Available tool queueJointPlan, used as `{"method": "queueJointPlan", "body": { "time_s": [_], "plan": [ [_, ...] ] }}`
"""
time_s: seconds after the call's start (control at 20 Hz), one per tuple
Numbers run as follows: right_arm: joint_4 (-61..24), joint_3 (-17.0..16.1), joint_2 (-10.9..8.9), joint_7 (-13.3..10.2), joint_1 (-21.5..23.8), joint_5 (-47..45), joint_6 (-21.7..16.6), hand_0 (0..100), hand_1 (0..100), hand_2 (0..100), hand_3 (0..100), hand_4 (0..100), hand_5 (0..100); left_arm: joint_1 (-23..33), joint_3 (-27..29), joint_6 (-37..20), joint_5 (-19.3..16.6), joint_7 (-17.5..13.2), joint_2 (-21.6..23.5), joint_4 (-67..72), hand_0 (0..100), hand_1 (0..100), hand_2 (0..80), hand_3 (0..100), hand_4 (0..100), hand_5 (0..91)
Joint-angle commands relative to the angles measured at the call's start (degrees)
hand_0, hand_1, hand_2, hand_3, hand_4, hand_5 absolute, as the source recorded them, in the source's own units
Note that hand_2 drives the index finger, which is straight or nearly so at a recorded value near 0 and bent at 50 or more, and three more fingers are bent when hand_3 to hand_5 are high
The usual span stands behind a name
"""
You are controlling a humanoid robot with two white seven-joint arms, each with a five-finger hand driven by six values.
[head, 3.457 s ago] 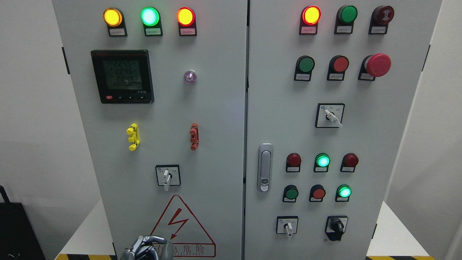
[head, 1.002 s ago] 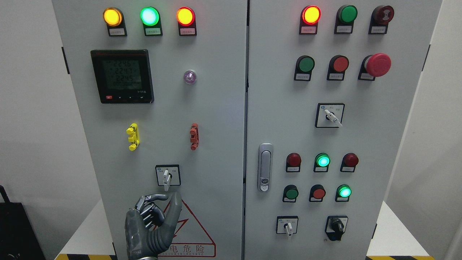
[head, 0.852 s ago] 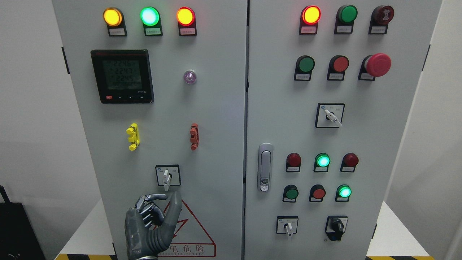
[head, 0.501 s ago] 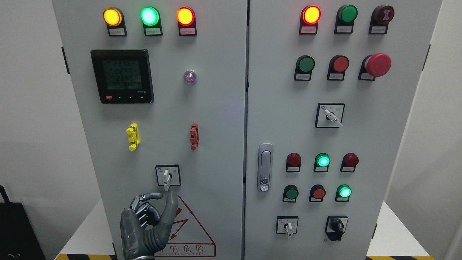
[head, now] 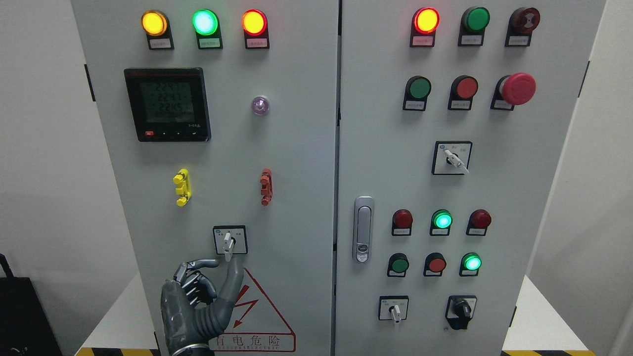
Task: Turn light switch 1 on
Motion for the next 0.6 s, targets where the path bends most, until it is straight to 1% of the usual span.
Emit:
{"method": "queueJointPlan", "body": {
  "time_s": [0.0, 0.55],
  "plan": [
    [0.0, 0.0, -0.07, 0.0, 0.0, 0.0, 0.0, 0, 0, 0, 0, 0, 0, -1.4, 0.4, 1.2, 0.0, 0.0, -0.3, 0.1, 6, 62, 52.5, 100, 100, 87.3],
    [0.0, -0.1, 0.02, 0.0, 0.0, 0.0, 0.0, 0, 0, 0, 0, 0, 0, -2.0, 0.1, 2.3, 0.2, 0.0, -0.5, 0.1, 9, 62, 53.4, 100, 100, 87.4]
  ]
}}
